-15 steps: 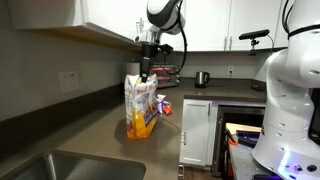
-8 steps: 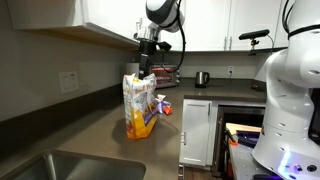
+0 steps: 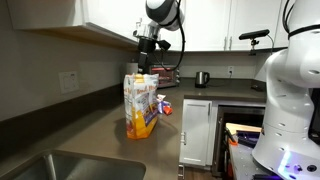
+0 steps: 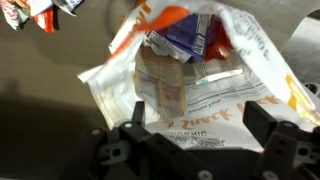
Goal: Remove one sachet from the pack and put it on the countertop
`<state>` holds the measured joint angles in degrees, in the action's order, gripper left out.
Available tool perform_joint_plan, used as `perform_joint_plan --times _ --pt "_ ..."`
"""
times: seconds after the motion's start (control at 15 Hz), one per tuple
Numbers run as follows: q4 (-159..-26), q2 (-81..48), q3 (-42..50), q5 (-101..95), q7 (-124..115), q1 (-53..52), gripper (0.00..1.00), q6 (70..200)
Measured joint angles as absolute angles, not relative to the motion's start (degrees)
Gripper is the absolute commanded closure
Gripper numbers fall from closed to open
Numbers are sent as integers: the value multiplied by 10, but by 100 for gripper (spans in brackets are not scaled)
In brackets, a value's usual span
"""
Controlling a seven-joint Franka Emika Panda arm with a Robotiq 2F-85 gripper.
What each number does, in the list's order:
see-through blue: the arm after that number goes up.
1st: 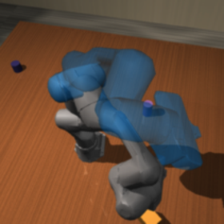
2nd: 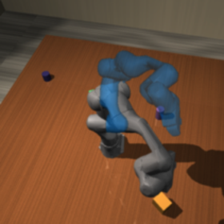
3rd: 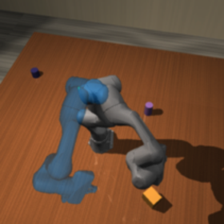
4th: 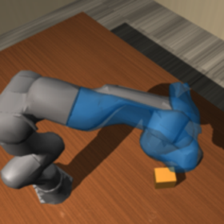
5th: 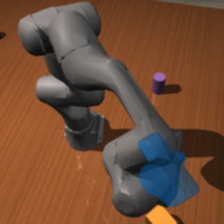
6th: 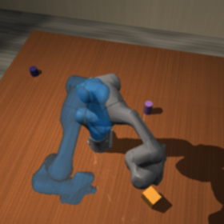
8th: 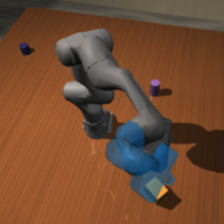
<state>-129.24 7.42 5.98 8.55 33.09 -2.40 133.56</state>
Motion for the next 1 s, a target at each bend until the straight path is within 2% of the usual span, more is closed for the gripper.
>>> perform_joint_plan --times 0.47,1.0 --pt "-1296 65 60 86 331 -24 0 1336" --pt "-1302 -15 48 118 331 -23 0 1351"
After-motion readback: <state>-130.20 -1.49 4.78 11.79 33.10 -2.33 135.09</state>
